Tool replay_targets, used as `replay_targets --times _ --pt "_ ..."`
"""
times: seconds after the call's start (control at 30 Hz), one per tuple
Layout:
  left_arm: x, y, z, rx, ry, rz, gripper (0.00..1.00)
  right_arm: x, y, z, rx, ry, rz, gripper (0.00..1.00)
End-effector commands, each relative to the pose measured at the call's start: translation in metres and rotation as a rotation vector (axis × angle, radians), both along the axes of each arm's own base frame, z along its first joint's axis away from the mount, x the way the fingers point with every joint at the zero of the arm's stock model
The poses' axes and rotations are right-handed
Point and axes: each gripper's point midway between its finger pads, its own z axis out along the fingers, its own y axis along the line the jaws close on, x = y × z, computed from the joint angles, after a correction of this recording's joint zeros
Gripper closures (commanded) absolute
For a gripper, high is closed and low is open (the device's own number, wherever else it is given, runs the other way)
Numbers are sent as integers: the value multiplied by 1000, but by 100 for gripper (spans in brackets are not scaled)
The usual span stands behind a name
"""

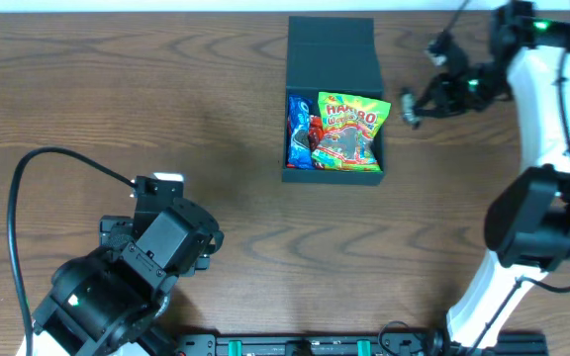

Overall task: Pack container
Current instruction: 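Lift the Mars bar and carry it over the box, then lower the Mars bar into the box and open the right gripper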

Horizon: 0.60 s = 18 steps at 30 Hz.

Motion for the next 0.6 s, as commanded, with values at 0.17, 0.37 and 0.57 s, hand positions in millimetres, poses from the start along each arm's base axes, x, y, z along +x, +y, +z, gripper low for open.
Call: replay_targets --times 0.17,0.37,0.57 --pt "1 1 2 2 -7 6 5 -12 112 13 76 97 -11 99" --pt "1 1 2 3 -7 5 5 -15 135 0 -53 220 -286 99" --pt "1 1 2 3 -7 5 5 -18 144 -10 -143 220 -371 98"
